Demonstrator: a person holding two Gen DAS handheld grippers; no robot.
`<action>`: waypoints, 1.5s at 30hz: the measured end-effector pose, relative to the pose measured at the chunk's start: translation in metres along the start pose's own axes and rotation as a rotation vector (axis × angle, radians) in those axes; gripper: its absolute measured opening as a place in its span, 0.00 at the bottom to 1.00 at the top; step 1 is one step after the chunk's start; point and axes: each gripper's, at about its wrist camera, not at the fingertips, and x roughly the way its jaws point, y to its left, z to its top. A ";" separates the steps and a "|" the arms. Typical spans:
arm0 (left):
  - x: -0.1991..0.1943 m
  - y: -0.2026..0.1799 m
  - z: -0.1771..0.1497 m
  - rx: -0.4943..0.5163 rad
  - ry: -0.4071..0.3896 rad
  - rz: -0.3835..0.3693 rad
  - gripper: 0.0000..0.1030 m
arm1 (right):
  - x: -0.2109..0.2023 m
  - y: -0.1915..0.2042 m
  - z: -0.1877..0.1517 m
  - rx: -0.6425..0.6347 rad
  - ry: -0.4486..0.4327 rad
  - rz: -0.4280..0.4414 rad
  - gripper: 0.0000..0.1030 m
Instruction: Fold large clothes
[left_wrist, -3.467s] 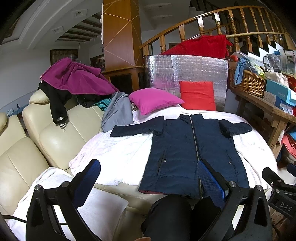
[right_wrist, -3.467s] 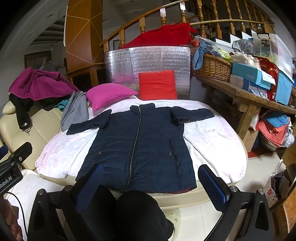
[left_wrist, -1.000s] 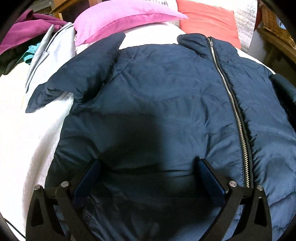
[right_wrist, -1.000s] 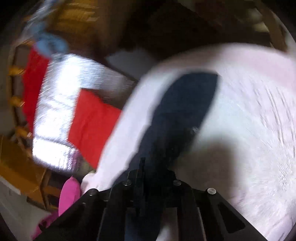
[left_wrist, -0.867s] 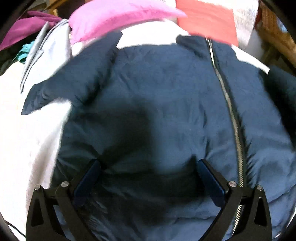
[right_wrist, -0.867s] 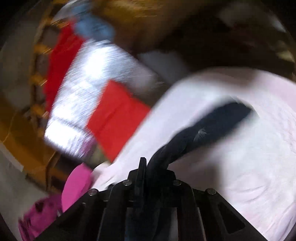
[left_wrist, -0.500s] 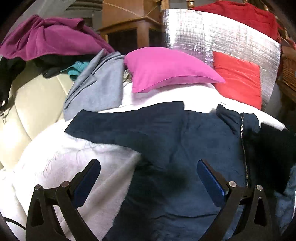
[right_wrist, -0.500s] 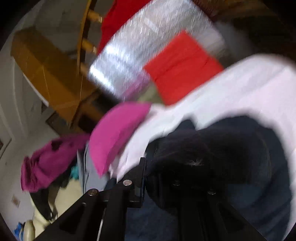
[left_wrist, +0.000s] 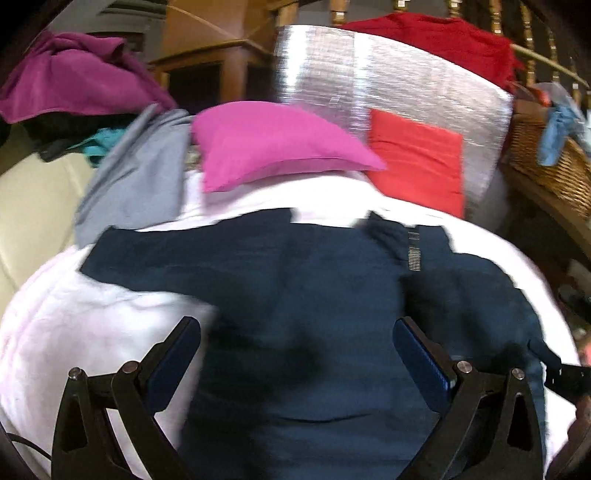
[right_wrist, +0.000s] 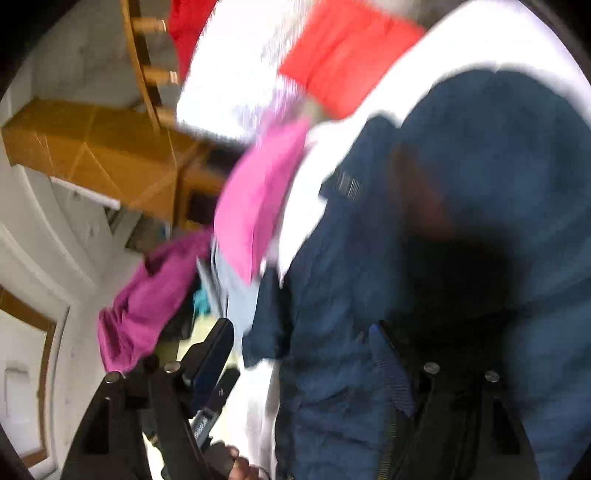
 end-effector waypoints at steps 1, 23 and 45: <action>0.000 -0.010 -0.001 0.013 0.008 -0.019 1.00 | -0.014 -0.010 0.006 0.013 -0.061 -0.042 0.77; 0.076 -0.185 -0.034 0.278 0.172 -0.214 0.31 | -0.031 -0.113 0.057 0.189 -0.214 -0.356 0.47; -0.019 0.071 0.066 -0.022 -0.030 -0.117 0.76 | -0.011 -0.001 0.027 -0.132 -0.193 -0.330 0.67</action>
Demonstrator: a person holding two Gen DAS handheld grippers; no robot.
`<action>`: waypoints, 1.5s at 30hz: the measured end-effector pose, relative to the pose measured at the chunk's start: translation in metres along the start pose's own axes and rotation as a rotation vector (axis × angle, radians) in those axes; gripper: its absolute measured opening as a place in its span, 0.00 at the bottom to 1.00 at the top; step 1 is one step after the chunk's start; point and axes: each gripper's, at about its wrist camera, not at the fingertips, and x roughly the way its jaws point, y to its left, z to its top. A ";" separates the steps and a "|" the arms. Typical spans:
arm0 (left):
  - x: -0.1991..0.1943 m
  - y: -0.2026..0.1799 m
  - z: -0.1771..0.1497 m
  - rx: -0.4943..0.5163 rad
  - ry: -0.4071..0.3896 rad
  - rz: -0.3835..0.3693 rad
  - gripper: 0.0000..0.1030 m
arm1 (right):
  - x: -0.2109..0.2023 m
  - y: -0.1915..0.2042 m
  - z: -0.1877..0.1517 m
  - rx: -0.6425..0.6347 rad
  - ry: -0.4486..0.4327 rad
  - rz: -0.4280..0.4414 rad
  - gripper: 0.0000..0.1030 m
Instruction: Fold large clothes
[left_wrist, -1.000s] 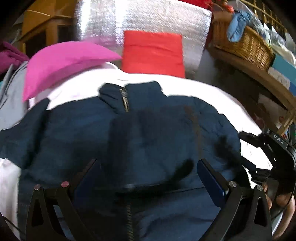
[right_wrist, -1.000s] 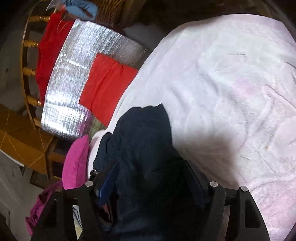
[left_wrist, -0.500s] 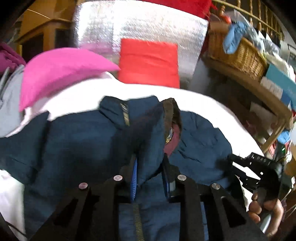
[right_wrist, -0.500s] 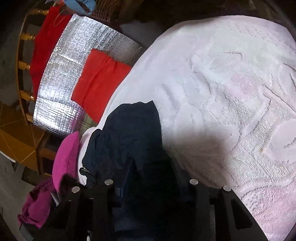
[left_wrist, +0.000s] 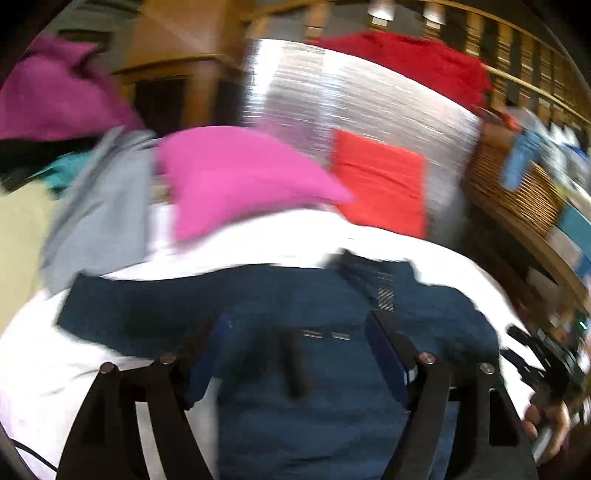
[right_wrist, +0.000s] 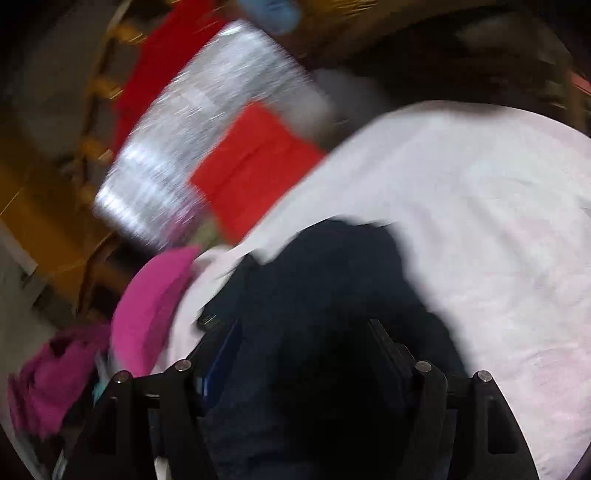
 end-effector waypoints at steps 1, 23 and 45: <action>0.000 0.018 0.000 -0.040 0.005 0.028 0.77 | 0.007 0.012 -0.007 -0.029 0.030 0.026 0.62; 0.103 0.253 -0.054 -0.895 0.143 -0.089 0.40 | 0.056 0.063 -0.064 -0.158 0.191 0.045 0.46; 0.002 -0.047 0.036 -0.103 -0.063 -0.279 0.04 | -0.030 -0.009 -0.003 0.008 -0.012 -0.017 0.46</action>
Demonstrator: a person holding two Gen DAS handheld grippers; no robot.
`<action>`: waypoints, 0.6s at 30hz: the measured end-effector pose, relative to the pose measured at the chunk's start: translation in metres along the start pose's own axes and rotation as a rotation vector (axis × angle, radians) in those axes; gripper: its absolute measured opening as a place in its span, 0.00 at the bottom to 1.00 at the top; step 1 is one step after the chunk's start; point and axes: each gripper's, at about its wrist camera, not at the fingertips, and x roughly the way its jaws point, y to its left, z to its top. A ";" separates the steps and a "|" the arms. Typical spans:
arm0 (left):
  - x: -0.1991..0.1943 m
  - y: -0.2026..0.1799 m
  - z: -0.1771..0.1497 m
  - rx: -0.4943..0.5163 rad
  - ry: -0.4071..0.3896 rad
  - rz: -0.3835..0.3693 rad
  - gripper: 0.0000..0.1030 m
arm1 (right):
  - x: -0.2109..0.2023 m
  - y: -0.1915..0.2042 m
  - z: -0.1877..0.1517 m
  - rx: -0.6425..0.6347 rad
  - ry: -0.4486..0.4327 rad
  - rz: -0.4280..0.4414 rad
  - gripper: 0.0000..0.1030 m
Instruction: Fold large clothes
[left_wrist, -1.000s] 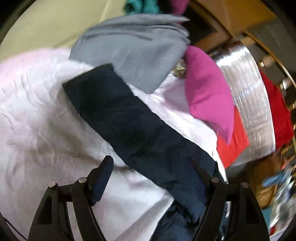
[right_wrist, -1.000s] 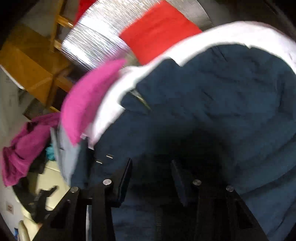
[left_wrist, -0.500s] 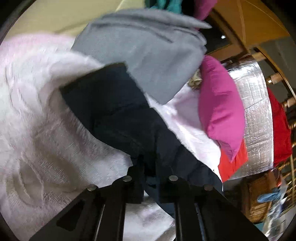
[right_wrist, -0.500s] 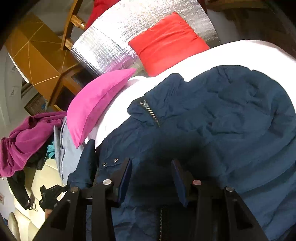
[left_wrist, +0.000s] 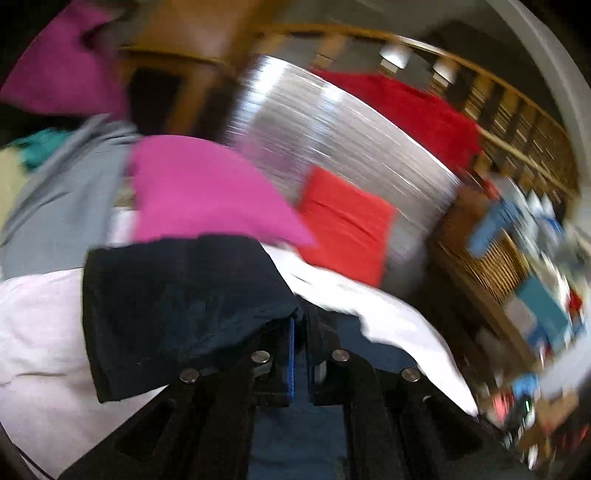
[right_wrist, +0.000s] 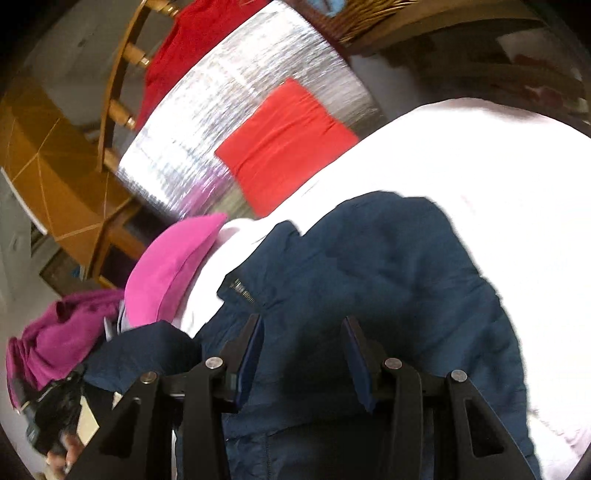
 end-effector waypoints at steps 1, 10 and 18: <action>0.008 -0.020 -0.010 0.039 0.028 -0.028 0.04 | -0.003 -0.005 0.003 0.011 -0.003 0.001 0.46; 0.114 -0.085 -0.106 0.117 0.451 -0.077 0.09 | -0.021 -0.045 0.022 0.097 -0.023 -0.020 0.46; 0.055 -0.061 -0.103 0.050 0.534 -0.085 0.66 | -0.012 -0.049 0.023 0.109 0.047 -0.031 0.67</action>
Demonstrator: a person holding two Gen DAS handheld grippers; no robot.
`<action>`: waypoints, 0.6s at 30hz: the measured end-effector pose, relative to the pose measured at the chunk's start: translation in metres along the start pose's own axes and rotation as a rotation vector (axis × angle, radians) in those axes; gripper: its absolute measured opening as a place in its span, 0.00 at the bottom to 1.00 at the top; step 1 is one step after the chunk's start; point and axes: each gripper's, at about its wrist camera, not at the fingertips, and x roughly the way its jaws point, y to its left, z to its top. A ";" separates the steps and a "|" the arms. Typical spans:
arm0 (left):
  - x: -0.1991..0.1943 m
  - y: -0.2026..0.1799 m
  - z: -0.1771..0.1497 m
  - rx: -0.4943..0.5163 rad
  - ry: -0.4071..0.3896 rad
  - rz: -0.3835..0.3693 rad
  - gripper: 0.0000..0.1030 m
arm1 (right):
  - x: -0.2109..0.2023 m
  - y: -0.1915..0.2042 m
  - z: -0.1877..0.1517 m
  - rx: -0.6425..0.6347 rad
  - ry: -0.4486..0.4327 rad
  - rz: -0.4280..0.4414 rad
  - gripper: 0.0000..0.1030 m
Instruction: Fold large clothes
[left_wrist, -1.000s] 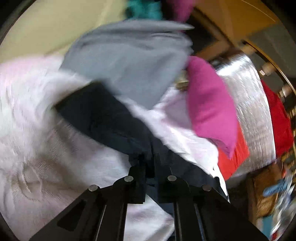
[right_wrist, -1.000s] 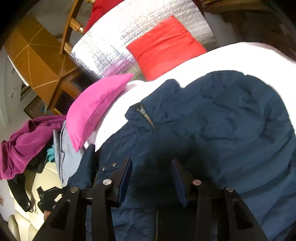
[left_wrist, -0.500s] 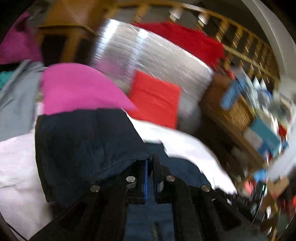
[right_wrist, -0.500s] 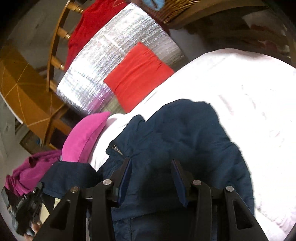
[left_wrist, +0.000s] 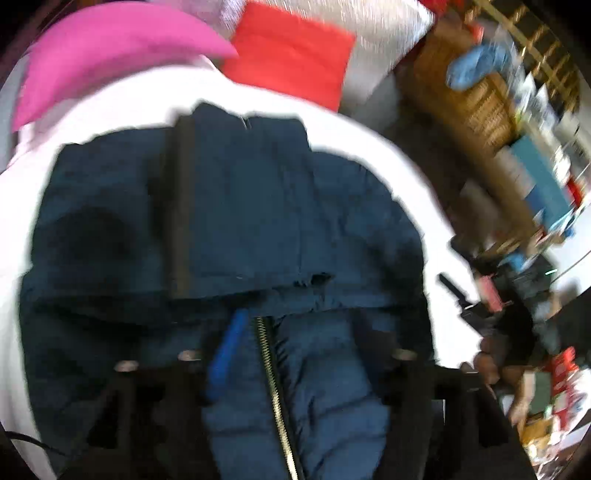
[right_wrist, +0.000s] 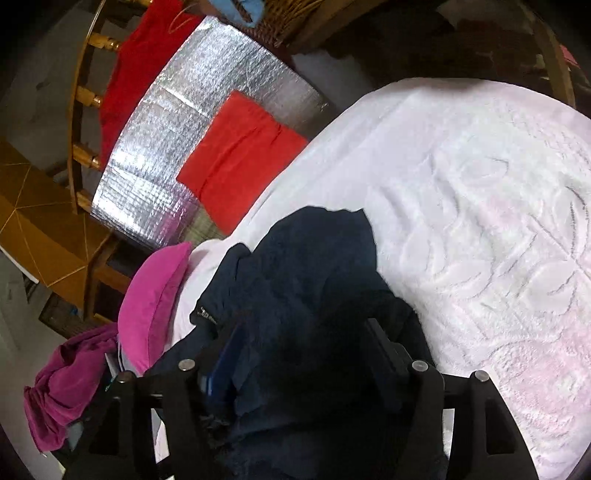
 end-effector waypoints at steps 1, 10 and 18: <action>-0.019 0.010 0.000 -0.021 -0.050 -0.008 0.66 | 0.001 0.006 -0.004 -0.028 0.006 -0.004 0.67; -0.035 0.129 0.003 -0.376 -0.132 0.262 0.68 | 0.031 0.111 -0.074 -0.594 0.088 -0.011 0.87; -0.015 0.151 0.010 -0.395 -0.075 0.305 0.60 | 0.086 0.181 -0.151 -1.046 0.012 -0.207 0.97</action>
